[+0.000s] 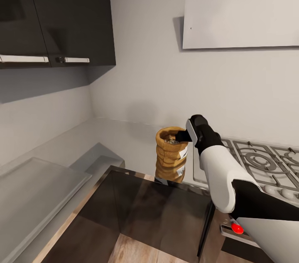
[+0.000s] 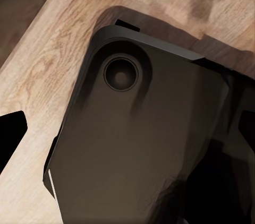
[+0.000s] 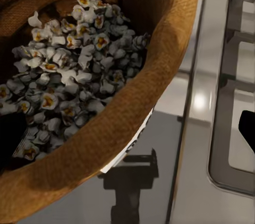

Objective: In the kitchen, take the popcorn bag from the countertop, put it into the microwave, and heat it until the popcorn is cooked so the cooked popcorn ends up inside the bag.

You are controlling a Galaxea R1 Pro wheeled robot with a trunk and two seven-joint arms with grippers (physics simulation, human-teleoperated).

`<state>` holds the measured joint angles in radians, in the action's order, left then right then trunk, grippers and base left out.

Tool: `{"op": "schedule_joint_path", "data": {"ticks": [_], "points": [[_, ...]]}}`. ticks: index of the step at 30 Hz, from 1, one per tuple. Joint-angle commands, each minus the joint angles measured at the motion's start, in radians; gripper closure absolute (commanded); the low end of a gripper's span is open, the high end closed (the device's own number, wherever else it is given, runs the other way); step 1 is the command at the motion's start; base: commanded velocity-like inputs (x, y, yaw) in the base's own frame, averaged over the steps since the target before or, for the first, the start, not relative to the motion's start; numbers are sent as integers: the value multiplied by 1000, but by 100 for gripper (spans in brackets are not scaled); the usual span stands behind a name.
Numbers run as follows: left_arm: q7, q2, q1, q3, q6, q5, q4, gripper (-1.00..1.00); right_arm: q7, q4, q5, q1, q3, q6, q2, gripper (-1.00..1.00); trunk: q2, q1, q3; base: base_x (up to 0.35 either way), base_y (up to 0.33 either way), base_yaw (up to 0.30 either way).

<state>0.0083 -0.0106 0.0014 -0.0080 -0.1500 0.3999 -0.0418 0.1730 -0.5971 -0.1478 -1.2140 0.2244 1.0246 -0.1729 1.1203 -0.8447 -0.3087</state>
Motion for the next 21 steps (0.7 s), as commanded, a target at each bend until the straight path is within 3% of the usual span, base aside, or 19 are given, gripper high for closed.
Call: {"op": "schedule_joint_path", "data": {"ticks": [1,17,21], "points": [[1,0,0,-1,-2,4,-1,-100,-4,0,-9,-1,7,-2,-2,-100,1,0,-1,0,0,0],[1,0,0,0,0,5,-1,-100,-3,-32,-6,-1,10,-41,-2,-100,1,0,-1,-35,34,0],[1,0,0,0,-1,4,-1,-100,-3,-55,-3,-1,10,-118,-2,-100,1,0,-1,0,0,0]]}}
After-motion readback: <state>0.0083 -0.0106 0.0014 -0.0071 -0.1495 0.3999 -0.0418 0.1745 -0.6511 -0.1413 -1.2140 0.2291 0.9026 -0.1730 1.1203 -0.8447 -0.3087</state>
